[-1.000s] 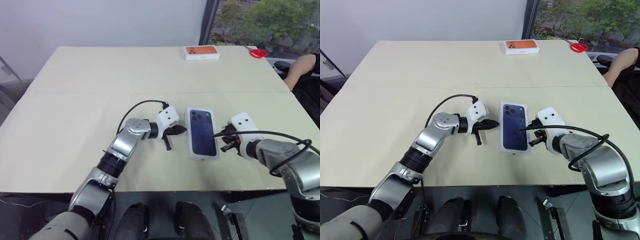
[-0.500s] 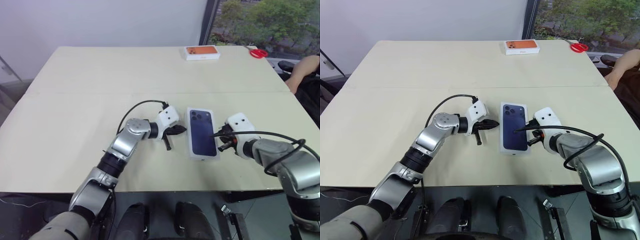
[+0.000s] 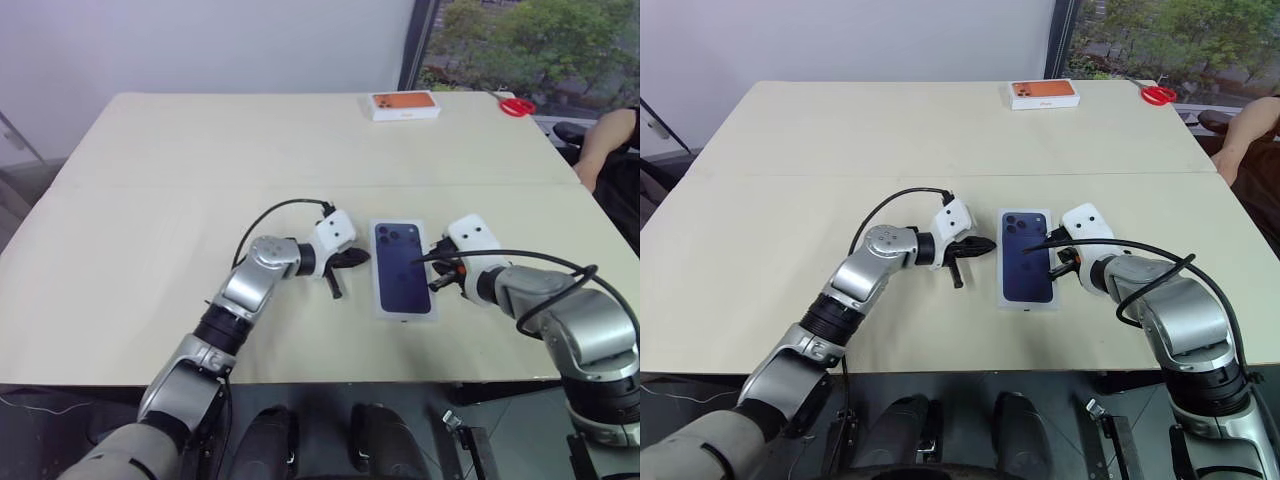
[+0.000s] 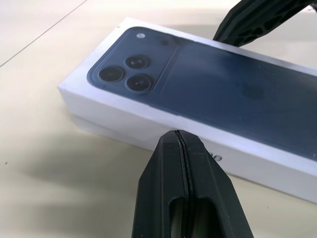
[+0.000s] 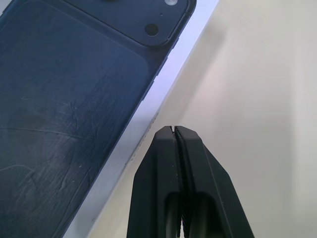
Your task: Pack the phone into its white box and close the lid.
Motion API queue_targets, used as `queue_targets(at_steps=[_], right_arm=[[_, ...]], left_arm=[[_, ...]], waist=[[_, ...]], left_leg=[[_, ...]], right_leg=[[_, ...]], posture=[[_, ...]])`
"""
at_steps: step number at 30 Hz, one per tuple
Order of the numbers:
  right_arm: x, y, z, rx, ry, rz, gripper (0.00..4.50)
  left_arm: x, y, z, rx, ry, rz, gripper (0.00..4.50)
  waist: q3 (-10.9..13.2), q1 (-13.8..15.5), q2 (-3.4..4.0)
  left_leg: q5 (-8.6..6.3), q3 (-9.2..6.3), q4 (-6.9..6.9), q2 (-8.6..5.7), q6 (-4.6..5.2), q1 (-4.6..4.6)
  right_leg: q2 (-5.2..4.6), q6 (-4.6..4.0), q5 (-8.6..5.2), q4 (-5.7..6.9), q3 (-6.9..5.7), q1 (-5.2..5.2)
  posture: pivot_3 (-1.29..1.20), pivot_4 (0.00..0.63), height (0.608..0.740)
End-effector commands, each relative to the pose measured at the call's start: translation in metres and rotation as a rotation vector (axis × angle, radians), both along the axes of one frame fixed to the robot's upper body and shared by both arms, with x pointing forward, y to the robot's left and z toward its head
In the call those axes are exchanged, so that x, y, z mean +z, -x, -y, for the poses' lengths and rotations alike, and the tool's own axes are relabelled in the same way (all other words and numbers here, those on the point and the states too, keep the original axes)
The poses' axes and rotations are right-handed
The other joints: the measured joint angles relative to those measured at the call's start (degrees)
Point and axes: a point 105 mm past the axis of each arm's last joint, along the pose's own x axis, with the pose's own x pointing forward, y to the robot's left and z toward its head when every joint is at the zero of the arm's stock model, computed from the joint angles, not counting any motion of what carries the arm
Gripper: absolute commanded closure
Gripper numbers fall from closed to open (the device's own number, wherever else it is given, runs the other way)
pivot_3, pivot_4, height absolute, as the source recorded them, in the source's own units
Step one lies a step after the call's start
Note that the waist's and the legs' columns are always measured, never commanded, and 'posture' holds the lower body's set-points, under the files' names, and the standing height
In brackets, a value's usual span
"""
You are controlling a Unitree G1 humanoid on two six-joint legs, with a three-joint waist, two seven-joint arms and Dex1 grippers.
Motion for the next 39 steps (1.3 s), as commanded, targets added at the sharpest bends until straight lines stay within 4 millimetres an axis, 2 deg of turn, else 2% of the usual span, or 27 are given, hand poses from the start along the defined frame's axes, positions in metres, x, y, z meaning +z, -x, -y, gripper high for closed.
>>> queue_targets(at_steps=[1, 5, 7, 10, 13, 17, 23, 32, 39], right_arm=[[0.027, -0.002, 0.019, -0.049, 0.056, 0.111, 4.43], [0.039, 0.009, 0.022, -0.017, 0.047, 0.129, 4.43], [0.044, 0.018, 0.015, 0.046, 0.021, 0.128, 4.43], [0.04, 0.036, -0.007, 0.173, -0.037, 0.09, 4.43], [0.03, 0.044, -0.017, 0.202, -0.051, 0.054, 4.43], [0.018, 0.045, -0.021, 0.169, -0.07, 0.015, 4.43], [0.003, 0.045, -0.016, 0.082, -0.093, -0.045, 4.43], [-0.002, 0.038, -0.014, 0.035, -0.093, -0.049, 4.43], [0.006, 0.037, -0.013, 0.049, -0.087, -0.014, 4.43]], left_arm=[[0.032, -0.014, 0.0, 0.064, 0.114, 0.054, 4.5], [0.049, -0.027, 0.005, 0.105, 0.153, 0.077, 4.5], [0.051, -0.032, 0.013, 0.107, 0.141, 0.083, 4.5], [0.041, -0.04, 0.028, 0.1, 0.063, 0.066, 4.5], [0.022, -0.044, 0.035, 0.098, -0.049, 0.046, 4.5], [0.003, -0.049, 0.037, 0.124, -0.141, -0.005, 4.5], [-0.011, -0.051, 0.039, 0.151, -0.186, -0.038, 4.5], [-0.021, -0.056, 0.03, 0.208, -0.207, -0.033, 4.5], [-0.011, -0.061, 0.03, 0.241, -0.14, -0.027, 4.5]], waist=[[0.0, 0.1, 0.0], [0.0, 0.1, -0.01], [0.0, 0.1, -0.02], [0.0, 0.2, -0.02], [0.0, 0.1, -0.04], [0.0, 0.1, -0.06], [-0.1, 0.2, -0.12], [-0.3, 0.2, -0.34], [-0.3, 0.1, -0.37]], left_leg=[[0.0, 0.0, 0.0, 0.0, 0.0, 0.0], [0.0, -0.01, 0.03, -0.04, 0.0, -0.04], [0.0, -0.01, 0.02, -0.04, 0.0, -0.02], [0.0, -0.03, 0.02, -0.04, 0.0, 0.0], [0.0, -0.05, 0.02, -0.04, 0.01, 0.0], [0.0, -0.05, 0.02, -0.03, 0.01, 0.03], [-0.01, -0.07, 0.03, -0.03, 0.01, 0.08], [-0.01, -0.1, 0.03, -0.04, 0.01, 0.27], [-0.02, -0.1, 0.03, -0.03, 0.01, 0.31]], right_leg=[[0.0, 0.0, 0.0, 0.0, 0.0, 0.0], [-0.04, 0.01, 0.0, -0.03, -0.01, 0.0], [-0.02, 0.02, 0.0, -0.03, -0.02, 0.02], [0.0, 0.02, 0.0, -0.02, -0.03, 0.04], [0.02, 0.03, -0.01, -0.03, -0.06, 0.07], [0.02, 0.03, -0.01, -0.01, -0.05, 0.07], [-0.02, 0.03, -0.01, -0.02, -0.06, 0.15], [-0.05, 0.02, -0.01, -0.06, -0.07, 0.36], [-0.05, 0.02, -0.01, -0.06, -0.07, 0.38]], posture=[[0.0, 0.15, 0.74], [0.0, 0.15, 0.74], [0.0, 0.15, 0.74], [0.0, 0.15, 0.74], [0.0, 0.15, 0.74], [0.0, 0.15, 0.74], [0.0, 0.15, 0.74], [0.0, 0.15, 0.74], [0.0, 0.15, 0.74]])
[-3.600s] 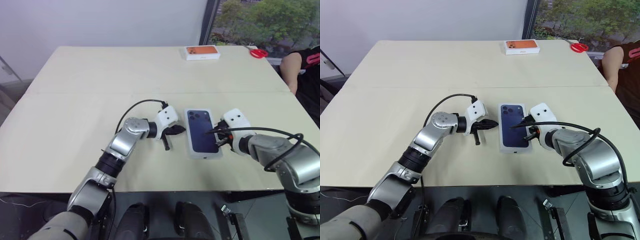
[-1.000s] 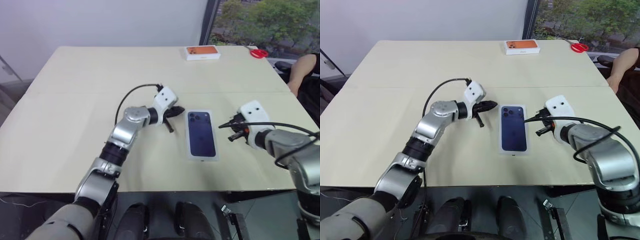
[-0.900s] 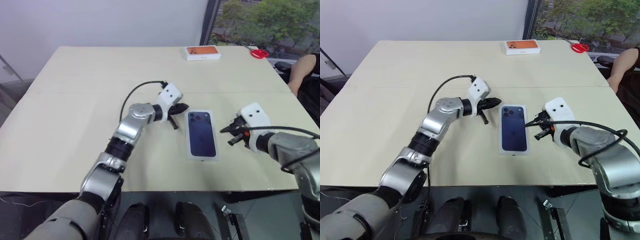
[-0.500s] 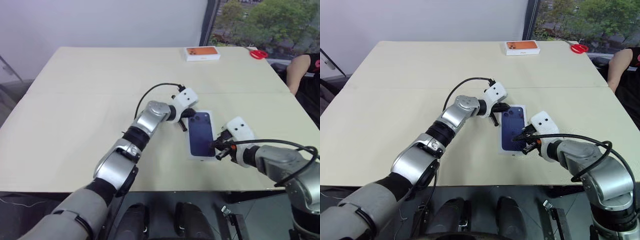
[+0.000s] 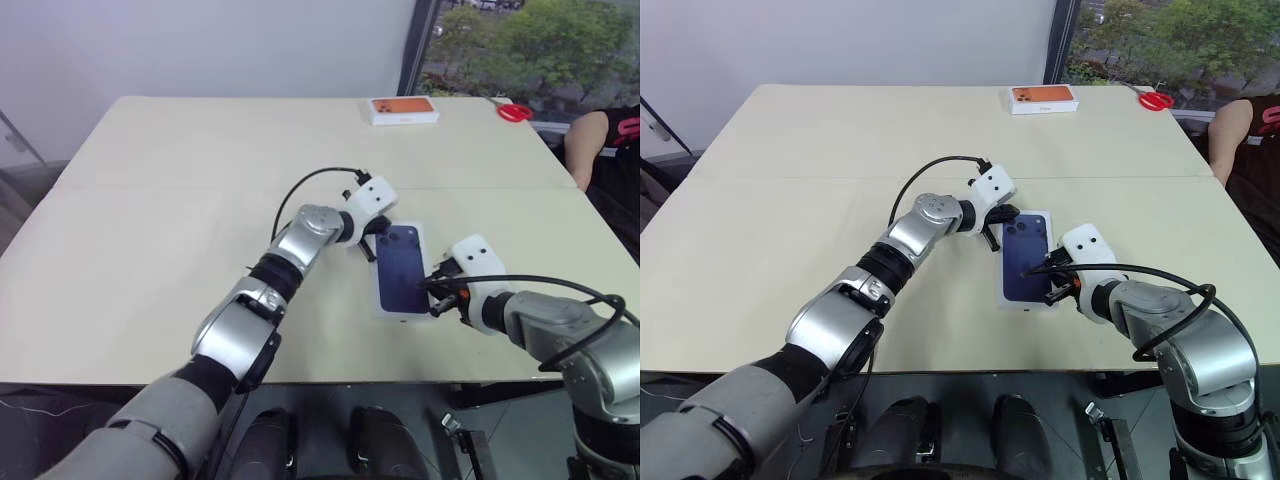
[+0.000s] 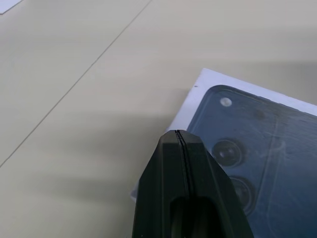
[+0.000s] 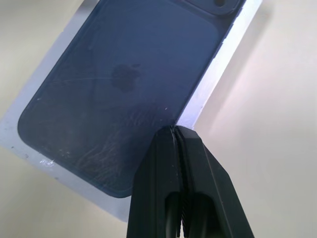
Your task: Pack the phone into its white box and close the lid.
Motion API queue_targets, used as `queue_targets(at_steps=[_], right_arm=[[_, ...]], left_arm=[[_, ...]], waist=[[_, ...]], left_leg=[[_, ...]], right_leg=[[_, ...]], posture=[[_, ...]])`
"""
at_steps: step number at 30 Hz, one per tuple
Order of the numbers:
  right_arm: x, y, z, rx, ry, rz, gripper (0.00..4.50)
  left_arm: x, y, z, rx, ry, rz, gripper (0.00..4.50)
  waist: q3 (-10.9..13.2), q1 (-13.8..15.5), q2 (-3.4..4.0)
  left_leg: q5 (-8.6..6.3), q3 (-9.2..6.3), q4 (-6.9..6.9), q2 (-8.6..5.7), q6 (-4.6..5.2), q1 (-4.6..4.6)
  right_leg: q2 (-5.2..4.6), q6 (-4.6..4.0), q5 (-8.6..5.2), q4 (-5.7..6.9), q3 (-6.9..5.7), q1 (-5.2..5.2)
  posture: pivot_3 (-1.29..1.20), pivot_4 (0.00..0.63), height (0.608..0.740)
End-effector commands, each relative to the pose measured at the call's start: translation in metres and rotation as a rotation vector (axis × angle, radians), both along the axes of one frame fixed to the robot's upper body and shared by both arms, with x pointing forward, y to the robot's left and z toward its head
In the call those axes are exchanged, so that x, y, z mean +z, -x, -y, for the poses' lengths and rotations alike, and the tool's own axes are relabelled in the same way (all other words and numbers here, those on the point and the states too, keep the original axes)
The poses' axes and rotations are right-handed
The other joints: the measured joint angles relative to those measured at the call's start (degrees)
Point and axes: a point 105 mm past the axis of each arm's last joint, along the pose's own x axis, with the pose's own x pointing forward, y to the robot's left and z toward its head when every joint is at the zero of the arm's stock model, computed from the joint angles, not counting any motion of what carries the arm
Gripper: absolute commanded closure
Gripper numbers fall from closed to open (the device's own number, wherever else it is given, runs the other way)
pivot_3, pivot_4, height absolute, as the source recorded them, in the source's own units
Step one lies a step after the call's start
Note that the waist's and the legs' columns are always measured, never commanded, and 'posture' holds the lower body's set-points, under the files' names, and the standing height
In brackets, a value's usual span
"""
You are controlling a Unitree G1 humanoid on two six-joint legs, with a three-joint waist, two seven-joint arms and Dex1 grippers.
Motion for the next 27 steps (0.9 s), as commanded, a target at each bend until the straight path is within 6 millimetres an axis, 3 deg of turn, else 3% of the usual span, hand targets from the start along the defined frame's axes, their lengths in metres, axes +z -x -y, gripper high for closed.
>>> queue_targets(at_steps=[1, 7, 11, 14, 17, 21, 27], right_arm=[[0.01, -0.001, 0.003, 0.006, 0.014, 0.051, 4.43], [0.016, 0.007, 0.003, 0.045, 0.027, 0.079, 4.43], [0.022, 0.001, 0.017, -0.027, 0.046, 0.113, 4.43], [0.023, -0.003, 0.023, -0.066, 0.048, 0.125, 4.43], [0.018, -0.01, 0.028, -0.11, 0.053, 0.116, 4.43], [0.008, -0.014, 0.025, -0.095, 0.049, 0.08, 4.43], [0.004, -0.016, 0.021, -0.061, 0.046, 0.059, 4.43]], left_arm=[[-0.025, -0.006, -0.018, 0.084, -0.046, -0.065, 4.5], [-0.007, -0.015, -0.028, 0.122, 0.043, -0.038, 4.5], [0.012, -0.018, -0.052, 0.111, 0.085, -0.005, 4.5], [0.013, -0.009, -0.069, 0.057, 0.068, -0.004, 4.5], [-0.002, 0.014, -0.088, -0.047, -0.037, -0.019, 4.5], [-0.022, 0.046, -0.081, -0.167, -0.075, -0.086, 4.5], [-0.025, 0.064, -0.06, -0.233, -0.071, -0.124, 4.5]], waist=[[0.0, 0.0, 0.0], [0.0, -0.2, 0.0], [0.0, -0.4, 0.01], [0.0, -0.2, 0.03], [0.0, -0.1, 0.05], [0.0, 0.2, 0.06], [0.0, 0.6, 0.06]], left_leg=[[0.0, 0.0, 0.0, 0.0, 0.0, 0.0], [0.0, 0.0, 0.0, 0.01, 0.0, 0.0], [-0.01, 0.02, -0.04, 0.06, 0.0, -0.02], [0.0, 0.02, -0.11, 0.09, 0.0, -0.14], [0.0, 0.03, -0.09, 0.08, -0.01, -0.31], [0.01, 0.03, -0.06, 0.0, -0.02, -0.32], [0.0, 0.05, -0.01, -0.09, 0.0, -0.34]], right_leg=[[0.0, 0.0, 0.0, 0.0, 0.0, 0.0], [0.01, 0.0, 0.0, 0.0, 0.0, -0.01], [0.06, 0.0, 0.0, 0.02, 0.0, -0.09], [0.09, 0.0, 0.0, 0.06, 0.01, -0.25], [0.05, -0.01, 0.01, 0.08, 0.02, -0.43], [-0.1, -0.05, 0.0, 0.01, 0.09, -0.37], [-0.24, -0.05, -0.01, -0.04, 0.07, -0.33]], posture=[[0.0, 0.15, 0.74], [0.0, 0.15, 0.74], [0.0, 0.15, 0.74], [0.0, 0.15, 0.74], [0.0, 0.15, 0.74], [0.0, 0.15, 0.74], [0.0, 0.15, 0.74]])
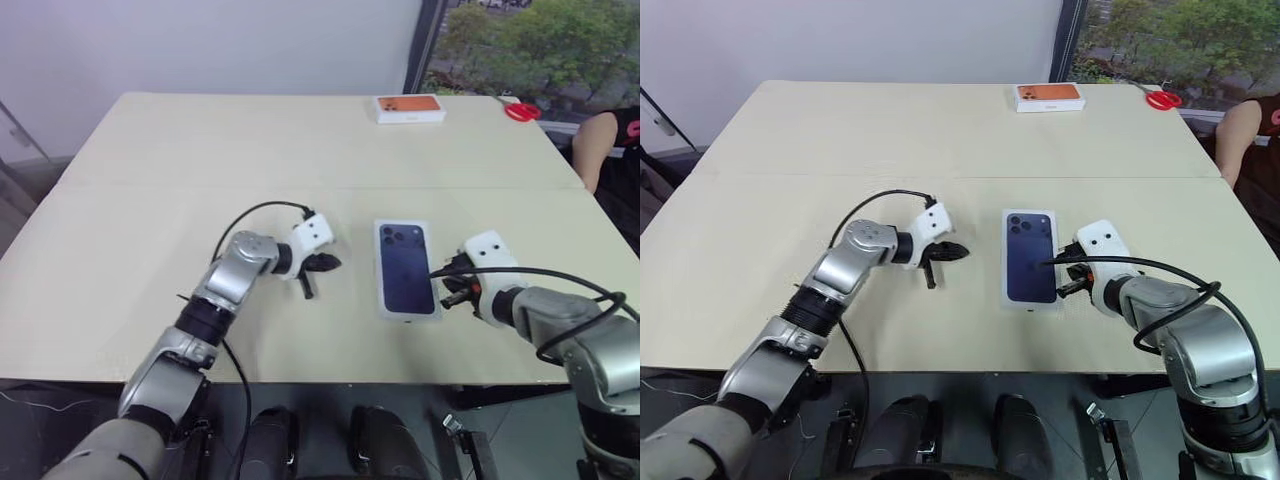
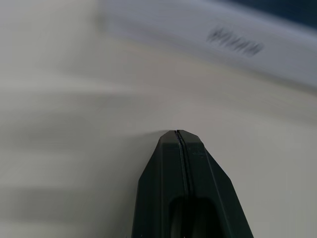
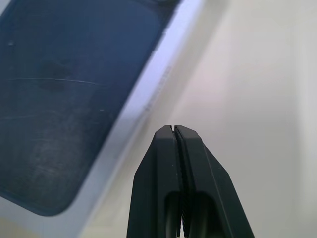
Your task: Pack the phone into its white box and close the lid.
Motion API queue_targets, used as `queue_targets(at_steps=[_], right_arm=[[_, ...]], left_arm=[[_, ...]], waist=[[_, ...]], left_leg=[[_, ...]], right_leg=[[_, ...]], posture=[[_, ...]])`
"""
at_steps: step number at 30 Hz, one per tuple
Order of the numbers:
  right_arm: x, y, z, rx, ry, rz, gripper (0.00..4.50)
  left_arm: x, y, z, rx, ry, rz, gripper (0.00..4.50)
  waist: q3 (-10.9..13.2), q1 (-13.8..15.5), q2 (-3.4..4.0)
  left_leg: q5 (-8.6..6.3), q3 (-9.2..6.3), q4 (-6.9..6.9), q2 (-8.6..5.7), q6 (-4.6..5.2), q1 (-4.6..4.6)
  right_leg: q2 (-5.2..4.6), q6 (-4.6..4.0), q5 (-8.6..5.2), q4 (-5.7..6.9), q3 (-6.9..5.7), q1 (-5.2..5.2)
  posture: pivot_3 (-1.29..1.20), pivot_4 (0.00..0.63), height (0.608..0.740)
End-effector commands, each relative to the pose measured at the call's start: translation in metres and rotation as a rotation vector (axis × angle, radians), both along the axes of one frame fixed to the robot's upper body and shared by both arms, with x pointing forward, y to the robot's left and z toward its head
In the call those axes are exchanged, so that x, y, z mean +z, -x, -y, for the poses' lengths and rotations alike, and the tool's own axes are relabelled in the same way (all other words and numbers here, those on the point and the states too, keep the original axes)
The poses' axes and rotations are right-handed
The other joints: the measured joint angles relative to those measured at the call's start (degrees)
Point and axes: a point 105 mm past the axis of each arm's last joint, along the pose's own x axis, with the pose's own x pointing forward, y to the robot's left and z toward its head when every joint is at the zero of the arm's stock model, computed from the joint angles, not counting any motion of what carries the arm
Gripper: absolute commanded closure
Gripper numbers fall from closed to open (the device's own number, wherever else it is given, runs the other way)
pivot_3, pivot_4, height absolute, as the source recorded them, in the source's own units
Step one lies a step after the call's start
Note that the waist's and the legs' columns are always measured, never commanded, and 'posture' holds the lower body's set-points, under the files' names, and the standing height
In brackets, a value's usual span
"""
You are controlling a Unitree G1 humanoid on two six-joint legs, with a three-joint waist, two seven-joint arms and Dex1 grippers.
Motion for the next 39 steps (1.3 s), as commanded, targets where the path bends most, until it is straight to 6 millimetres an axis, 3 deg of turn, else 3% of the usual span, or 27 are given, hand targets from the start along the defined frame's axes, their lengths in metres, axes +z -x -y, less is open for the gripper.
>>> queue_targets(at_steps=[1, 11, 20, 39], right_arm=[[0.009, -0.003, -0.003, 0.023, 0.0, 0.041, 4.43], [0.01, 0.001, -0.009, 0.058, -0.012, 0.036, 4.43], [0.014, 0.002, -0.018, 0.095, -0.033, 0.048, 4.43], [0.024, 0.0, -0.017, 0.096, -0.039, 0.075, 4.43]], left_arm=[[0.007, 0.008, 0.013, -0.042, 0.012, 0.011, 4.5], [0.005, 0.019, 0.035, -0.085, 0.033, -0.004, 4.5], [0.014, 0.018, 0.039, -0.072, 0.095, -0.008, 4.5], [0.025, 0.02, 0.046, -0.067, 0.172, -0.017, 4.5]], waist=[[0.0, 0.0, 0.0], [0.0, -0.7, 0.0], [0.0, -0.6, 0.0], [0.0, -0.6, 0.0]], left_leg=[[0.0, -0.01, -0.01, 0.01, 0.0, 0.0], [0.0, -0.03, -0.01, 0.08, 0.0, 0.03], [0.0, -0.03, -0.01, 0.07, 0.0, 0.03], [0.0, -0.02, -0.01, 0.07, 0.0, 0.03]], right_leg=[[0.11, 0.01, 0.0, 0.0, -0.01, -0.01], [0.23, 0.03, 0.01, 0.07, -0.05, -0.01], [0.21, 0.03, 0.01, 0.06, -0.05, -0.01], [0.21, 0.03, 0.0, 0.06, -0.05, -0.01]], posture=[[0.0, 0.15, 0.74], [0.0, 0.15, 0.74], [0.0, 0.15, 0.74], [0.0, 0.15, 0.74]])
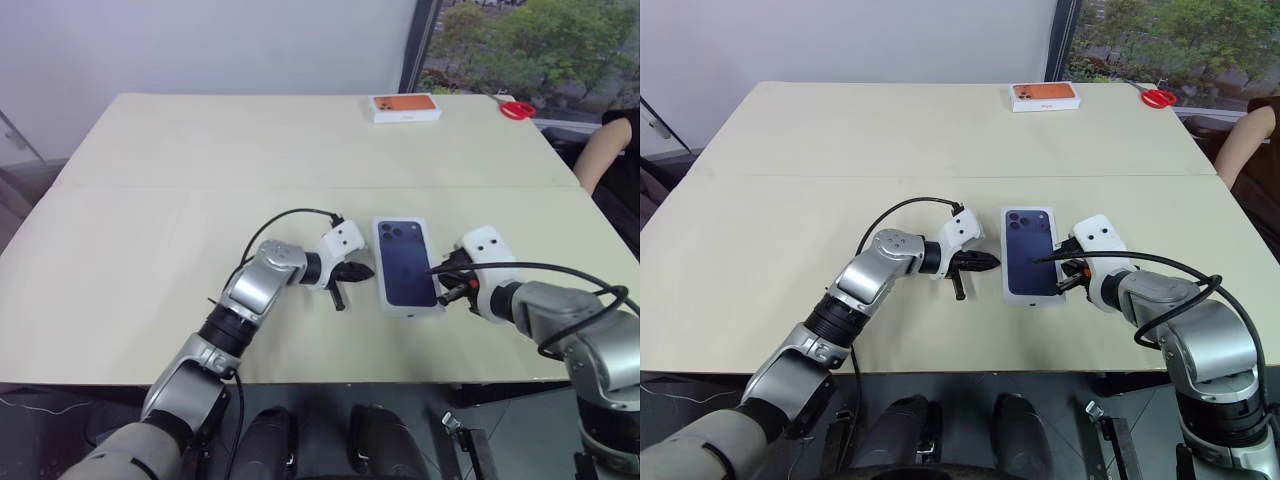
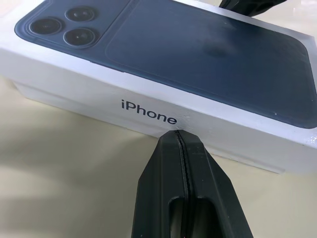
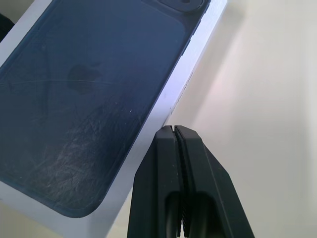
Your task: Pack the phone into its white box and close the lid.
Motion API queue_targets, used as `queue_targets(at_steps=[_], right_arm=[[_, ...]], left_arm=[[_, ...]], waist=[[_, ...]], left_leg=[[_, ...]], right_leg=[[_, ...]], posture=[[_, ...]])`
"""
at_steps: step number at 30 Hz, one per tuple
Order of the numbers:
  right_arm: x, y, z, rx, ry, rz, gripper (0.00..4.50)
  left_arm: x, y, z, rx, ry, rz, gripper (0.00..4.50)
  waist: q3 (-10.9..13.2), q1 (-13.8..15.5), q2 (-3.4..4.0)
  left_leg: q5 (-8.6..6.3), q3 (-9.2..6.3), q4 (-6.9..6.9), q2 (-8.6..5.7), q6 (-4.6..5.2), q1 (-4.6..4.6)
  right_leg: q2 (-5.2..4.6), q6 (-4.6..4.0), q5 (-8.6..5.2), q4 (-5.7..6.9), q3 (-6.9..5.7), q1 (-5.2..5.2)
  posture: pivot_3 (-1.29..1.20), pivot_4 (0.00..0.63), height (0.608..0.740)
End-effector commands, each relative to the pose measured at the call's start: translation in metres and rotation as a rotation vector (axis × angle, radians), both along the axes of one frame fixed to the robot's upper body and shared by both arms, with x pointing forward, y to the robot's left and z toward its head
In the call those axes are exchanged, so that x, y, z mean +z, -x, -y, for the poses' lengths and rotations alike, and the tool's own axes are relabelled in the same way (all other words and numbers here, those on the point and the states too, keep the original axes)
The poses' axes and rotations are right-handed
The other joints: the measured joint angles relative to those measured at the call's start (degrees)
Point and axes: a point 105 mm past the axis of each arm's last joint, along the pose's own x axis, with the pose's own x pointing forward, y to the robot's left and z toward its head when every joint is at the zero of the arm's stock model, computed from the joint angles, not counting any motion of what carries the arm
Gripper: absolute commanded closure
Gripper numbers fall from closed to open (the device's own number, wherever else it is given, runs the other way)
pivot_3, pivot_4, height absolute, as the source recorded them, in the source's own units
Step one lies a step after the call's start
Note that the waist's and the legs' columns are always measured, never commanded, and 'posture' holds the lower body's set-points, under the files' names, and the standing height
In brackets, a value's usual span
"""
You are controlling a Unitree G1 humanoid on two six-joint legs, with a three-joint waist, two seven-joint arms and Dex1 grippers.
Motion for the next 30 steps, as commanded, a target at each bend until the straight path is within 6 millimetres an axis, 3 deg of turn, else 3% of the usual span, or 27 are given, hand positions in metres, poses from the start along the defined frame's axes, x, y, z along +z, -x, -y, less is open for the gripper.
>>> queue_targets(at_steps=[1, 30], right_arm=[[0.015, 0.0, -0.01, 0.052, -0.012, 0.062, 4.43], [0.005, -0.001, -0.005, 0.019, -0.009, 0.039, 4.43]], left_arm=[[0.02, 0.006, 0.014, -0.047, 0.073, 0.043, 4.5], [0.012, -0.002, 0.008, 0.007, 0.057, 0.039, 4.5]], waist=[[0.0, 0.0, 0.0], [0.0, 0.0, 0.0]], left_leg=[[0.0, 0.0, 0.0, 0.0, 0.0, 0.0], [0.0, 0.0, 0.0, 0.0, 0.0, 0.0]], right_leg=[[0.0, 0.0, 0.0, 0.0, 0.0, 0.0], [0.0, 0.0, 0.0, 0.0, 0.0, 0.0]], posture=[[0.0, 0.15, 0.74], [0.0, 0.15, 0.74]])
